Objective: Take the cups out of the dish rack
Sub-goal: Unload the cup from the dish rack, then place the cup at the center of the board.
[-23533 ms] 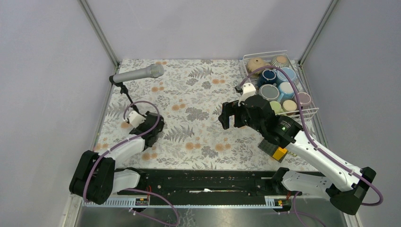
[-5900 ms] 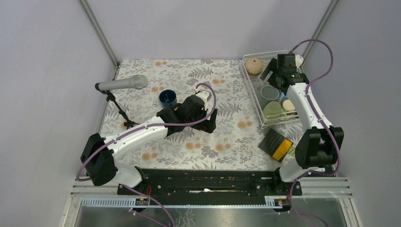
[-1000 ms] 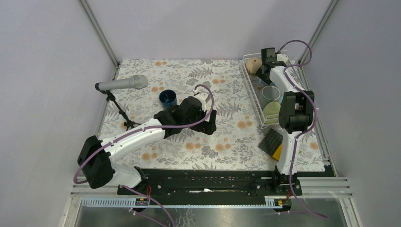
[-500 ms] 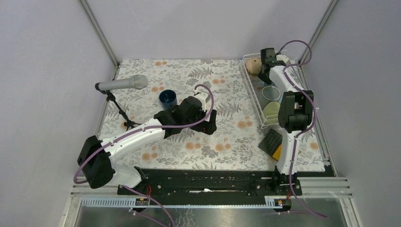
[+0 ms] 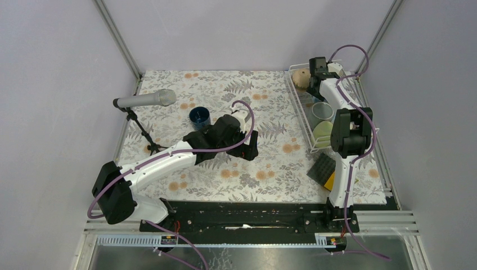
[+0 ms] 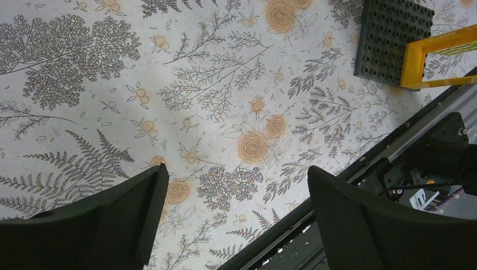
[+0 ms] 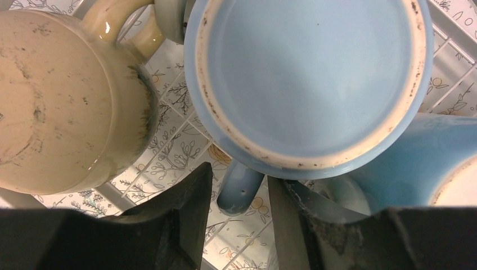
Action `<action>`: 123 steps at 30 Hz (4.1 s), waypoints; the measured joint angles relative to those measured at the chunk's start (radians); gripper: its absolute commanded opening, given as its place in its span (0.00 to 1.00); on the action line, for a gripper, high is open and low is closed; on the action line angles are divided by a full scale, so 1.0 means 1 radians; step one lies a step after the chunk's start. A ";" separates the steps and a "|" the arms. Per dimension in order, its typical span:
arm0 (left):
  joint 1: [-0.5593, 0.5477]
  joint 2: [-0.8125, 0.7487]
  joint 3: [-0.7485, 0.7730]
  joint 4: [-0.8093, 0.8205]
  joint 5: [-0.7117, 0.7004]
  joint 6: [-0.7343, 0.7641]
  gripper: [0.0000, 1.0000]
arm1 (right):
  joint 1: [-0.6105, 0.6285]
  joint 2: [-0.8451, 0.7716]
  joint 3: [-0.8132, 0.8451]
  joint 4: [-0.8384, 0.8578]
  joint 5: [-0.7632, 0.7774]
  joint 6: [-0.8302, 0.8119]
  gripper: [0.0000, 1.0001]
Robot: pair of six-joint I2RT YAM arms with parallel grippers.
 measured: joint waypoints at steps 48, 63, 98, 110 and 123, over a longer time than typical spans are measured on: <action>0.000 0.000 -0.011 0.013 0.007 -0.001 0.99 | -0.001 -0.118 0.008 -0.089 0.044 -0.010 0.00; 0.000 0.000 -0.012 0.014 0.007 -0.001 0.99 | -0.001 -0.132 0.006 -0.039 0.040 -0.045 0.00; 0.000 0.002 -0.012 0.014 0.006 -0.001 0.99 | -0.001 -0.148 0.005 0.006 -0.028 -0.088 0.00; 0.000 0.003 -0.012 0.014 0.006 -0.003 0.99 | -0.002 -0.148 -0.010 0.029 -0.045 -0.097 0.10; 0.000 0.009 -0.012 0.014 0.006 -0.006 0.99 | -0.002 -0.161 -0.041 0.063 -0.057 -0.101 0.19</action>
